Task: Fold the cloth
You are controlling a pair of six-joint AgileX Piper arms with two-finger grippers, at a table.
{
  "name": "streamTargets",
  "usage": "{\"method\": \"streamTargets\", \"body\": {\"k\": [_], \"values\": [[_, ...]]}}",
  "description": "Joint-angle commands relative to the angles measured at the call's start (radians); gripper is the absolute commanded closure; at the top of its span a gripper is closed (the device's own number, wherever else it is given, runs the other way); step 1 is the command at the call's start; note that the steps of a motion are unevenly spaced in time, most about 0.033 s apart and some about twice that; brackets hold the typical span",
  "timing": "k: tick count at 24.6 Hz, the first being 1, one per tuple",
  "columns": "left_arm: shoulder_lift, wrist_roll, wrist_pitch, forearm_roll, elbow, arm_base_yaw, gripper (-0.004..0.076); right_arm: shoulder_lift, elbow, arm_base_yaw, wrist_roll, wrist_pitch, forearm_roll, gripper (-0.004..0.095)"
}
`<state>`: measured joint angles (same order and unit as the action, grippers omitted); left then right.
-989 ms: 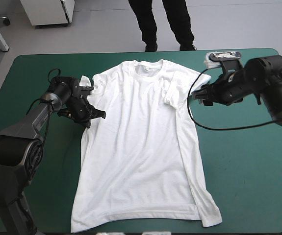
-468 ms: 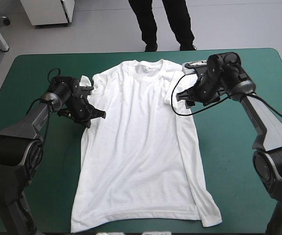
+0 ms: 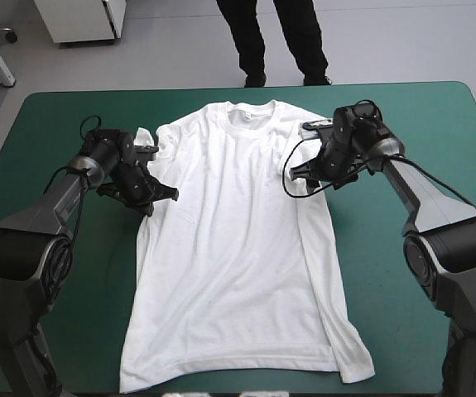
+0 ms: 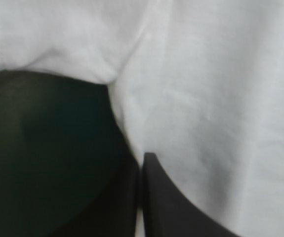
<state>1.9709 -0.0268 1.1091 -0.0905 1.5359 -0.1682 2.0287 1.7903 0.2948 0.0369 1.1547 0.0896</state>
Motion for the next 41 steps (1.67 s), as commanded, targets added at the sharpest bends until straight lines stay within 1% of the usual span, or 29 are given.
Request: {"method": "streamTargets", "body": {"k": [1,7,10,11,12,13,14,15,16,22,26,34,41], "values": [[-0.026,-0.002,-0.020,-0.056,0.008,-0.009,0.0731,-0.024,0.031,0.010,0.003,-0.025,0.005,0.0351],[-0.026,-0.002,-0.022,-0.056,0.008,-0.009,0.0731,0.040,0.029,0.036,0.045,-0.029,0.006,0.0395],[-0.026,-0.002,-0.022,-0.056,0.008,-0.009,0.0731,0.067,0.029,0.036,0.045,0.032,0.006,0.0401],[-0.026,-0.002,-0.022,-0.056,0.008,-0.009,0.0731,0.075,0.029,0.036,0.047,0.043,0.006,0.0421],[-0.026,-0.002,-0.024,-0.056,0.008,-0.009,0.0731,0.077,0.029,0.036,0.049,0.055,0.006,0.0468],[-0.026,-0.002,-0.024,-0.056,0.008,-0.009,0.0731,0.077,0.029,0.036,0.051,0.063,0.004,0.0545],[-0.026,-0.002,-0.024,-0.056,0.008,-0.009,0.0731,0.075,0.029,0.036,0.062,0.072,-0.006,0.0760],[-0.026,-0.002,-0.024,-0.056,0.008,-0.009,0.0731,0.071,0.029,0.036,0.067,0.075,-0.020,0.0876],[-0.033,-0.002,-0.024,-0.056,0.008,-0.009,0.0733,0.061,0.029,0.036,0.082,0.083,-0.050,0.0916],[-0.122,-0.024,-0.022,-0.052,0.023,-0.009,0.0733,-0.061,0.031,0.032,0.082,0.089,-0.167,0.0925],[-0.156,-0.024,-0.001,-0.052,0.090,-0.009,0.0733,-0.139,0.031,0.032,0.082,0.087,-0.223,0.0925],[-0.188,-0.026,0.088,-0.052,0.348,-0.009,0.0733,-0.303,0.032,0.032,0.082,0.025,-0.276,0.0925],[-0.236,-0.026,0.097,-0.052,0.537,-0.009,0.0733,-0.433,0.040,0.032,0.101,-0.061,-0.311,0.0925]]}}
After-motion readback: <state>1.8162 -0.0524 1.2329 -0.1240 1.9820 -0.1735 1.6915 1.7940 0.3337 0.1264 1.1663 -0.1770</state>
